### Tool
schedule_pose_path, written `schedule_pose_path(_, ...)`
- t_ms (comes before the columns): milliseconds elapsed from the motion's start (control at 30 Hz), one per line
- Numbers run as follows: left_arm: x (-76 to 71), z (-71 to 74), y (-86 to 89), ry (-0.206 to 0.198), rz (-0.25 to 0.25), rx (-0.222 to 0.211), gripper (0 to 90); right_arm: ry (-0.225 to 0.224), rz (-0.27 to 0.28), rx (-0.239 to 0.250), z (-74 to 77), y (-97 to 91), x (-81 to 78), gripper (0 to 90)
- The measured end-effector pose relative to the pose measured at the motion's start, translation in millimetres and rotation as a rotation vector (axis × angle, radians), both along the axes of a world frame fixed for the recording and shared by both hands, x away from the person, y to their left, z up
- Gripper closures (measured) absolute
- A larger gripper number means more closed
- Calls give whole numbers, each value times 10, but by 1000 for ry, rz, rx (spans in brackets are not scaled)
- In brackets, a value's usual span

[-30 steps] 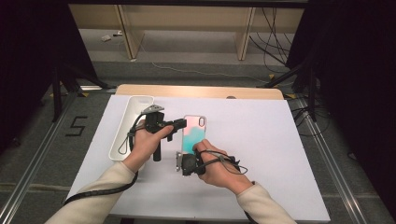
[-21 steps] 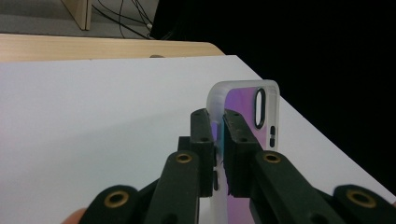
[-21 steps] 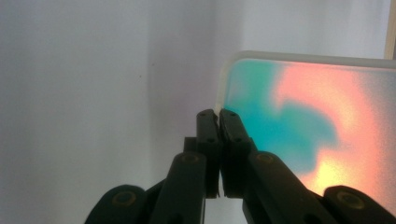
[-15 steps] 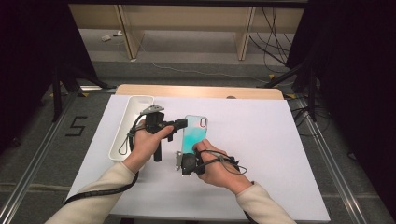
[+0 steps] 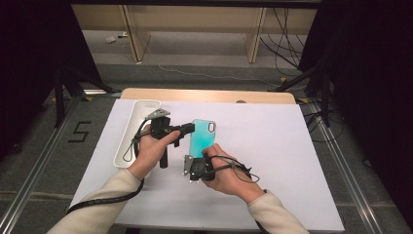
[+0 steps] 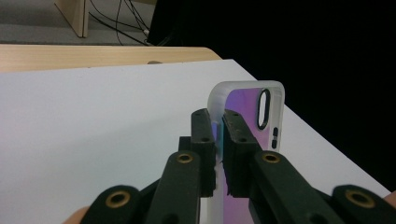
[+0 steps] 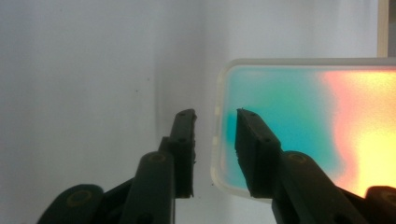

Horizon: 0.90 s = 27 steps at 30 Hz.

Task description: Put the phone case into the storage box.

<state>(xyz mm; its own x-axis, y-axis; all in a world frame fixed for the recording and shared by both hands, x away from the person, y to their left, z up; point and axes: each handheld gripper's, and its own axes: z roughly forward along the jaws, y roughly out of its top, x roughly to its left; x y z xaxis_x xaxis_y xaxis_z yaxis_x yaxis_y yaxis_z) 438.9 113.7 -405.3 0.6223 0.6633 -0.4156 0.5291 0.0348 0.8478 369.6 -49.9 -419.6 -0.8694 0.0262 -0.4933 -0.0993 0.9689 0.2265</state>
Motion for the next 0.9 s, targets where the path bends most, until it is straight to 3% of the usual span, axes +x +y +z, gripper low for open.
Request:
schedule_pose_path(167,-1,-1,14,-3,9,4,839,-17,-27,31,18,-11,-18,595)
schedule_pose_path(200,1,0,18,-6,7,5,839,-24,-10,22,25,-19,-2,579)
schedule_pose_path(267,4,1,27,-17,9,17,839,-8,-47,62,3,-26,-30,560)
schedule_pose_path(333,1,2,33,-23,11,20,839,-23,-31,48,17,-61,-16,545)
schedule_pose_path(367,1,3,34,-25,11,21,839,-25,-26,60,26,-75,-6,538)
schedule_pose_path(467,-2,6,37,-33,10,23,839,-10,-84,102,38,-114,-21,510)
schedule_pose_path(767,-4,13,79,-61,1,20,839,-15,-122,222,101,-238,16,457)
schedule_pose_path(900,-4,11,104,-67,7,25,839,23,-156,279,116,-309,23,424)
